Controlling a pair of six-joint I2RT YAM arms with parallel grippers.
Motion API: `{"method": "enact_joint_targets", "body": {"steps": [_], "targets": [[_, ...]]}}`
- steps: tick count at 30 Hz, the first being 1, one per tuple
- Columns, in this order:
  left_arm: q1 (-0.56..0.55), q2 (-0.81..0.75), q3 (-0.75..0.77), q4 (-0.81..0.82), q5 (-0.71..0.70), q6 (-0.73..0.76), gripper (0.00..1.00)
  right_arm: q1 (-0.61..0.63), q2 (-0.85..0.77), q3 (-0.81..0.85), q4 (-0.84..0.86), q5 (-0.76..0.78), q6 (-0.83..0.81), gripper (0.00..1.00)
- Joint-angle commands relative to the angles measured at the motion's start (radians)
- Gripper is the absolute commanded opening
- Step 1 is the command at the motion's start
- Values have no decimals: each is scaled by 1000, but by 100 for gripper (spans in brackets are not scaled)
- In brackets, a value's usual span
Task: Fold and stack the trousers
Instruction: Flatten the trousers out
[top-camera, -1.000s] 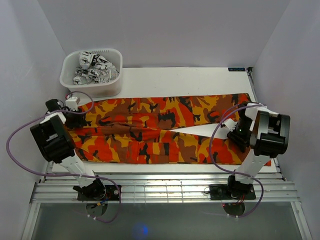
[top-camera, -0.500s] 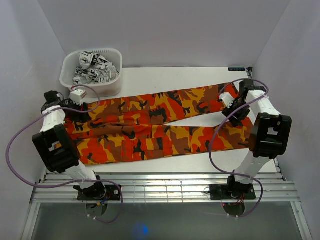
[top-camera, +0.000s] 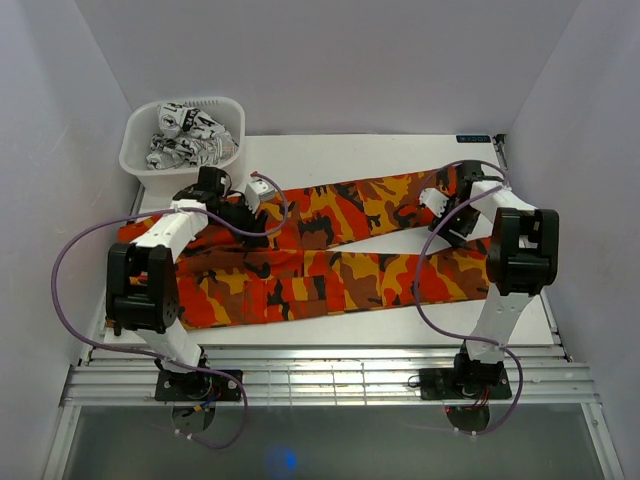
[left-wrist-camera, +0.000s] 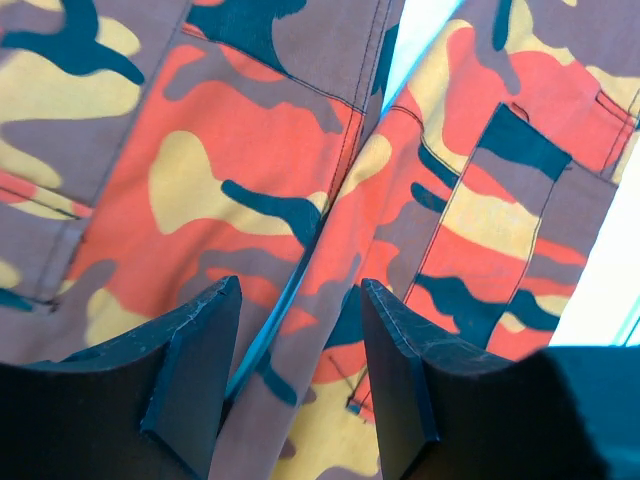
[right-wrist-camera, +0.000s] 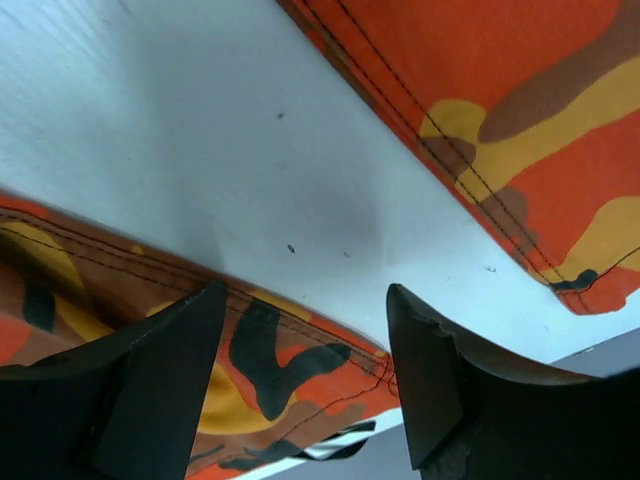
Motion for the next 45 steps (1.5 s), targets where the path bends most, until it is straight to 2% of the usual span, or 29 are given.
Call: {"method": "enact_joint_targets", "body": {"steps": [1, 3, 6, 9, 10, 11, 12, 13, 14, 15, 18, 24, 28, 33, 36, 37, 39, 40, 43, 45], "targets": [[3, 17, 45, 9, 26, -60, 62, 3, -42, -103, 62, 24, -106, 72], [-5, 17, 19, 1, 9, -41, 62, 3, -65, -147, 73, 26, -132, 72], [-8, 6, -37, -14, -21, -14, 61, 5, -104, -235, 116, 36, -176, 66], [-8, -4, -79, -36, -37, 38, 57, 8, -126, -291, 156, 55, -189, 54], [-9, -6, -105, -37, -41, 51, 56, 9, -126, -295, 160, 58, -189, 49], [-8, -8, -120, -42, -52, 80, 54, 9, -124, -296, 161, 62, -183, 34], [-8, -8, -133, -47, -58, 95, 52, 9, -126, -291, 156, 68, -170, 25], [-9, -12, -156, -47, -64, 111, 50, 9, -129, -289, 154, 72, -166, 8], [-9, -15, -169, -45, -81, 137, 47, 8, -141, -288, 154, 75, -160, 8], [-9, -18, -180, -30, -93, 144, 39, 3, -150, -285, 154, 73, -147, 8], [-9, -38, -219, 4, -130, 172, 27, -17, -192, -248, 150, 50, -95, 8], [-9, -104, -281, 62, -164, 226, 9, -104, -275, -191, 153, 18, -69, 8], [-9, -133, -314, 107, -187, 238, 4, -152, -293, -232, 180, 38, -103, 8], [-9, -193, -369, 156, -181, 282, 5, -158, -275, -234, 161, 1, -55, 8], [-11, -236, -406, 188, -178, 338, 5, -129, -236, -165, 89, -85, 9, 22], [-12, -265, -430, 194, -178, 357, 5, -120, -220, -148, 75, -99, 20, 30], [-18, -299, -459, 220, -184, 413, 4, -84, -207, -125, 46, -128, 38, 37], [-20, -335, -494, 234, -189, 430, 4, -68, -197, -112, 38, -132, 41, 43], [-31, -389, -548, 291, -210, 496, 4, -6, -175, -122, 18, -143, 45, 53], [-34, -437, -594, 320, -215, 529, 4, 28, -169, -144, 27, -142, 45, 55]]}}
